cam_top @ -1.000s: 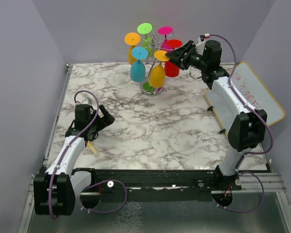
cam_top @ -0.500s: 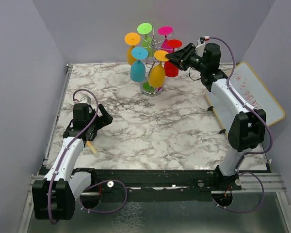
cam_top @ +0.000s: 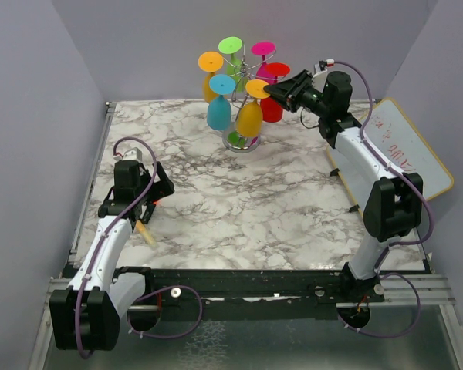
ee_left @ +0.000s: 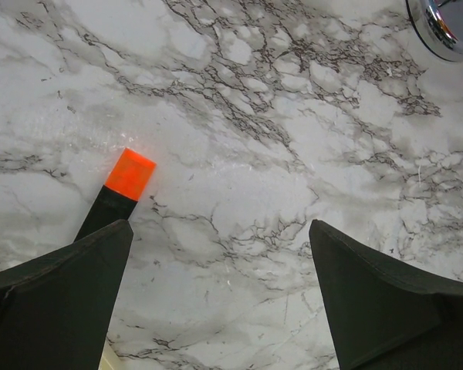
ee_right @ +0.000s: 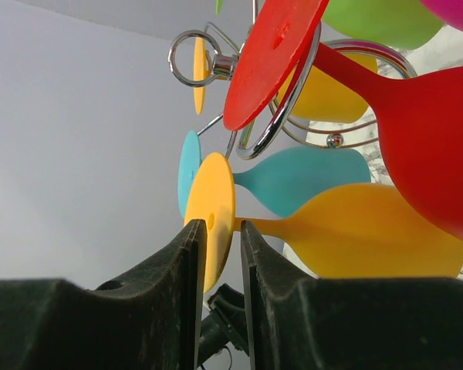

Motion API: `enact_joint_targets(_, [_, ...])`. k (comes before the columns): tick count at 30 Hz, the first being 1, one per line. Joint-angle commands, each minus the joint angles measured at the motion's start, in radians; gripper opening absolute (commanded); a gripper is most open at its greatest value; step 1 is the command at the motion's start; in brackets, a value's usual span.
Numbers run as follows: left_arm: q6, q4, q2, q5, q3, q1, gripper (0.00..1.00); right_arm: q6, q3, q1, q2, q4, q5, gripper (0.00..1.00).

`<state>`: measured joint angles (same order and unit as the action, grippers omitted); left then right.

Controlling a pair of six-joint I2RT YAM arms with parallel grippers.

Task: Take the wine glass off the wine glass rack
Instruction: Pick up the wine glass from the wine rack.

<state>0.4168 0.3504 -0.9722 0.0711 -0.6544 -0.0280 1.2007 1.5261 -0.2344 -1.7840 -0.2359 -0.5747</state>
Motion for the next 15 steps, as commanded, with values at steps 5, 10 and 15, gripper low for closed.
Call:
enact_joint_targets(5, [-0.024, 0.026, 0.009, -0.026, -0.022, 0.003, 0.99, -0.014, 0.002, -0.003, 0.055, -0.018, -0.035, 0.30])
enact_joint_targets(10, [-0.027, 0.028, 0.009, -0.025, -0.022, 0.003, 0.99, 0.004, -0.008, -0.004, 0.057, -0.035, -0.049, 0.17])
enact_joint_targets(15, [-0.026, 0.027, 0.012, -0.022, -0.021, 0.003, 0.99, 0.017, -0.017, -0.004, 0.065, -0.046, -0.039, 0.14])
